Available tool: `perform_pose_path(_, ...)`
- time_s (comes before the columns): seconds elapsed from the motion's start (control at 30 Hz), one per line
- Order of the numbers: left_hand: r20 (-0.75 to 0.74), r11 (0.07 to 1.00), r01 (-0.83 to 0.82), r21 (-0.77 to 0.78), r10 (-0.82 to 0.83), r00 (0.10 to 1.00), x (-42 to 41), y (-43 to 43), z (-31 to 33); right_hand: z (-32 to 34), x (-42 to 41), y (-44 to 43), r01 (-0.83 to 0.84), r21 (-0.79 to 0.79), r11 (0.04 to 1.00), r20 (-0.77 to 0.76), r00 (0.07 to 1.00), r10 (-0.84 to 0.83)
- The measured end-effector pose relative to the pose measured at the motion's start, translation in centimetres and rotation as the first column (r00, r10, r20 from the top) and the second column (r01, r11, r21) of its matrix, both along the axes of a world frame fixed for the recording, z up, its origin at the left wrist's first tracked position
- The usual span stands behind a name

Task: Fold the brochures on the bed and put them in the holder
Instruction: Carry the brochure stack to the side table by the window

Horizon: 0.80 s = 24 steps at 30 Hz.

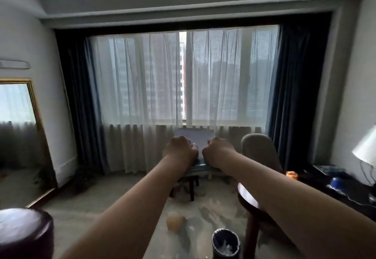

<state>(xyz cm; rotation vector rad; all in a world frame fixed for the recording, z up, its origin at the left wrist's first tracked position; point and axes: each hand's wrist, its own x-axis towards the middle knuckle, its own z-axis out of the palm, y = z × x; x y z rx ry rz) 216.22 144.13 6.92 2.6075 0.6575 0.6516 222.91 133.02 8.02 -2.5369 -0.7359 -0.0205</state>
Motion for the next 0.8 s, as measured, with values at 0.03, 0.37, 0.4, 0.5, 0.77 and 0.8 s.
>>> perform_pose_path(0.03, -0.001, 1.0, 0.01, -0.003, -0.01, 1.0, 1.1, -0.3, 0.1, 0.1, 1.4, -0.2, -0.002, 0.013, 1.0, -0.003, 1.0, 0.002)
perform_pose_path(0.37, -0.039, 0.998, -0.021, 0.062, 0.023, 0.999, 12.3, 3.6, -1.3, -2.8, 12.6, 2.9, -0.075, 0.118, 0.99, -0.033, 0.996, 0.079)
perform_pose_path(0.4, -0.048, 0.998, -0.018, 0.056, 0.021, 0.999, 13.5, 4.3, -1.6, -3.2, 14.0, 3.7, -0.087, 0.112, 0.99, -0.036, 0.995, 0.092)
perform_pose_path(0.5, -0.049, 0.999, -0.013, 0.032, 0.014, 0.999, 17.6, 7.5, -2.3, -3.7, 18.9, 6.8, -0.09, 0.153, 0.984, -0.048, 0.994, 0.099)
perform_pose_path(0.77, 0.002, 0.999, 0.003, 0.036, -0.003, 1.0, 31.0, 19.3, -0.9, -1.2, 31.2, 17.6, -0.074, 0.078, 0.994, -0.025, 0.997, 0.076)
perform_pose_path(0.8, -0.001, 0.999, 0.006, 0.038, -0.006, 1.0, 32.7, 21.0, -0.5, -0.9, 32.8, 19.1, -0.061, 0.079, 0.995, -0.022, 0.998, 0.063)
